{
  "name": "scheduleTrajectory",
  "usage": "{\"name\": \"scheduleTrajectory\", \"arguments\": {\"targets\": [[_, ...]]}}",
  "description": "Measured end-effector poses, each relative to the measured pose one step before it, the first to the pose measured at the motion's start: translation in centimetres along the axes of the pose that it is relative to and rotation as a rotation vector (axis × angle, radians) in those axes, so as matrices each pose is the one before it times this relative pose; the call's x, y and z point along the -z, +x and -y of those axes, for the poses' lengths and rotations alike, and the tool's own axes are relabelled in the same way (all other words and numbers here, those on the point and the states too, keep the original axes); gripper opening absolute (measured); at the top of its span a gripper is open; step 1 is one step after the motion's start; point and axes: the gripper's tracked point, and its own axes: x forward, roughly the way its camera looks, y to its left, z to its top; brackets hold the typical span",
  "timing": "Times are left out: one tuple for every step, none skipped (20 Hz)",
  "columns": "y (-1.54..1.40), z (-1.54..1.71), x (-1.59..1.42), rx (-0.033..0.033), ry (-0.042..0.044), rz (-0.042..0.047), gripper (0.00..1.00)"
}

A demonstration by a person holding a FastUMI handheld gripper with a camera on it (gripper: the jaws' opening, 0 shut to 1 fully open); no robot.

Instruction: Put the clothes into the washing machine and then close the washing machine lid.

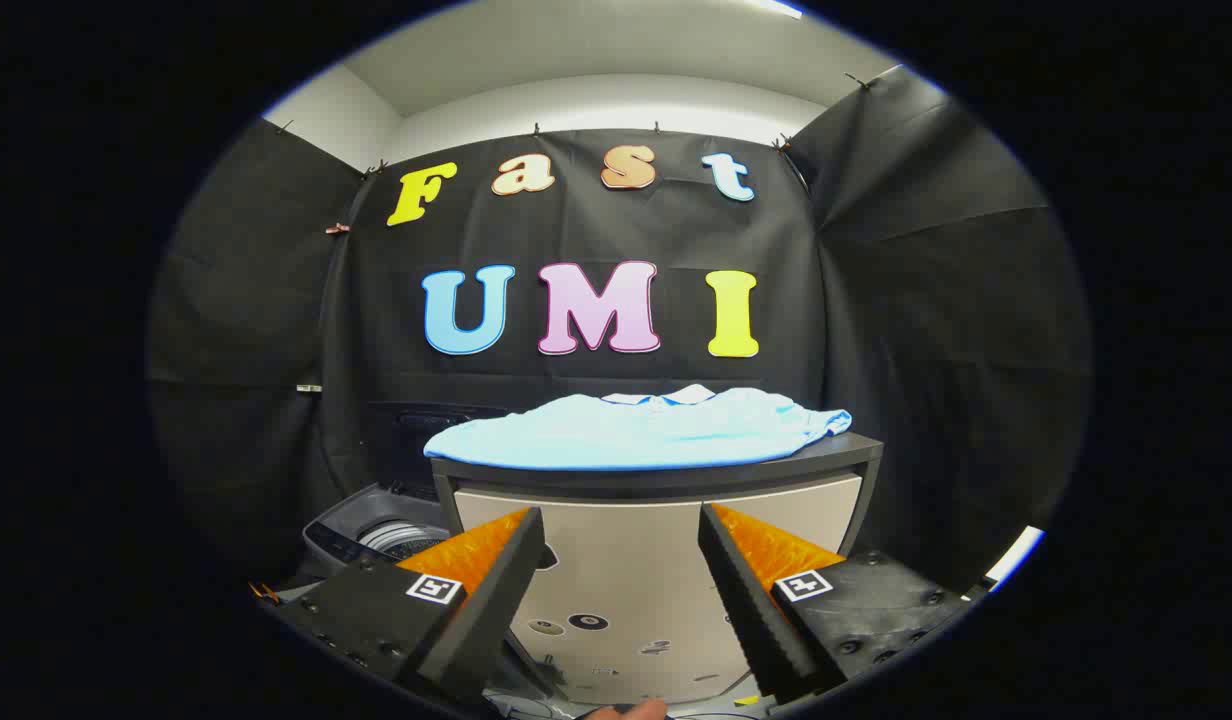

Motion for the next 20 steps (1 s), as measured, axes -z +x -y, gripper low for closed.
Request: {"name": "scheduleTrajectory", "arguments": {"targets": [[0.005, 0.122, 0.016, 0.00265, 0.00183, -0.00030, 0.98], [0.013, 0.085, 0.084, 0.00123, 0.00200, -0.00032, 0.98], [-0.002, 0.056, -0.012, 0.00200, -0.00005, 0.00013, 0.98], [0.010, 0.099, 0.031, 0.00400, -0.00091, -0.00087, 0.98], [0.024, 0.018, 0.064, 0.00217, -0.00150, -0.00198, 0.98], [0.013, 0.036, 0.013, 0.00137, 0.00043, -0.00075, 0.98], [-0.006, 0.073, -0.045, 0.00029, 0.00019, -0.00029, 0.98], [-0.045, 0.050, 0.055, 0.00098, 0.00001, 0.00013, 0.98], [0.005, 0.003, -0.054, 0.00052, 0.00190, 0.00121, 0.98], [-0.080, -0.014, -0.024, -0.00117, 0.00225, 0.00129, 0.98], [0.077, -0.011, -0.154, 0.00107, 0.00146, 0.00241, 0.98], [0.020, 0.020, -0.037, -0.00034, 0.00160, 0.00136, 0.98], [-0.049, -0.020, 0.014, -0.00021, 0.00171, 0.00072, 0.98], [-0.019, -0.013, 0.047, -0.00032, 0.00116, 0.00037, 0.98], [0.025, -0.048, 0.001, -0.00077, 0.00050, -0.00127, 0.98], [0.008, -0.123, 0.004, -0.00155, -0.00003, -0.00066, 0.98], [-0.033, -0.006, -0.033, -0.00024, -0.00038, 0.00061, 0.98], [0.088, -0.012, 0.139, -0.00018, -0.00088, -0.00125, 0.98], [0.071, 0.024, 0.079, 0.00091, -0.00149, -0.00475, 0.98], [0.156, 0.022, 0.049, 0.00094, -0.00133, -0.00296, 0.98]]}}
